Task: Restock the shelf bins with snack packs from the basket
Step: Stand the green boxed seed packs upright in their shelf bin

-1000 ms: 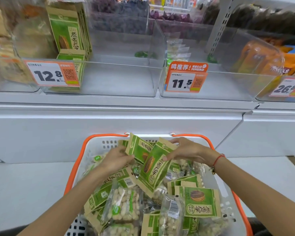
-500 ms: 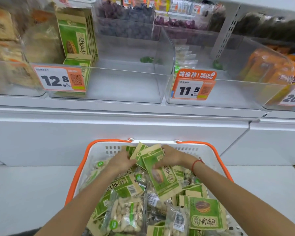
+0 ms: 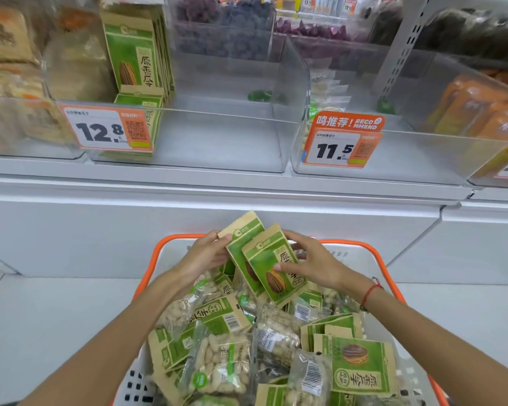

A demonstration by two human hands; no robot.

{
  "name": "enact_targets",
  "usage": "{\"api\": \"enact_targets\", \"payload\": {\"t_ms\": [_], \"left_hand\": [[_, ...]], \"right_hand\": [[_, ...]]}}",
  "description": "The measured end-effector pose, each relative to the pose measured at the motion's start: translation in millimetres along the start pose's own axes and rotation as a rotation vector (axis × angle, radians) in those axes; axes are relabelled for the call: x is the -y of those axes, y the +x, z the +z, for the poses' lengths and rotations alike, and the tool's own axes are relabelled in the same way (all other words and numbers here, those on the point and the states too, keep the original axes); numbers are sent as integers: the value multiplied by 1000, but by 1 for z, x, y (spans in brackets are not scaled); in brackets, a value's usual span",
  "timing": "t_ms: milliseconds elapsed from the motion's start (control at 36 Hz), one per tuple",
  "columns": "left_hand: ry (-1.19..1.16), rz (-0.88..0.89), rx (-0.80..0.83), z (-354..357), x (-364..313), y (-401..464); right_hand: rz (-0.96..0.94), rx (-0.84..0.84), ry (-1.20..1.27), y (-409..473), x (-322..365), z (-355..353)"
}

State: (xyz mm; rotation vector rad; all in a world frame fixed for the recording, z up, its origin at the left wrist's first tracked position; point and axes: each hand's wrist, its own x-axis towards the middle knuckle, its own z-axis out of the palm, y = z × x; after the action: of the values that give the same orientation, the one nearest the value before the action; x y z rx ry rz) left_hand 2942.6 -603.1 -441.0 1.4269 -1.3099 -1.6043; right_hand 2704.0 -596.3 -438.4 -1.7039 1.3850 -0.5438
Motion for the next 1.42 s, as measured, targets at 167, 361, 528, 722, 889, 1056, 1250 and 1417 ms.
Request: {"api": "enact_targets", "payload": {"t_ms": [167, 361, 528, 722, 889, 1056, 1250, 1417], "left_hand": [[16, 53, 14, -1, -14, -21], [-97, 187, -16, 14, -40, -44], [58, 358, 66, -2, -78, -54], [166, 499, 81, -47, -132, -71], [178, 527, 25, -86, -165, -95], [328, 689, -73, -112, -195, -104], [589, 1026, -399, -141, -238, -111], [949, 1033, -716, -171, -244, -99]], "right_hand": [[8, 37, 14, -7, 17, 5], [-95, -76, 54, -9, 61, 7], [-225, -122, 28, -1, 99, 2], [-327, -140, -145, 6, 150, -10], [-499, -37, 4, -2, 208, -24], [-654, -343, -127, 22, 248, -28], [-912, -700, -325, 58, 288, -28], [-853, -659, -359, 96, 302, -17]]}}
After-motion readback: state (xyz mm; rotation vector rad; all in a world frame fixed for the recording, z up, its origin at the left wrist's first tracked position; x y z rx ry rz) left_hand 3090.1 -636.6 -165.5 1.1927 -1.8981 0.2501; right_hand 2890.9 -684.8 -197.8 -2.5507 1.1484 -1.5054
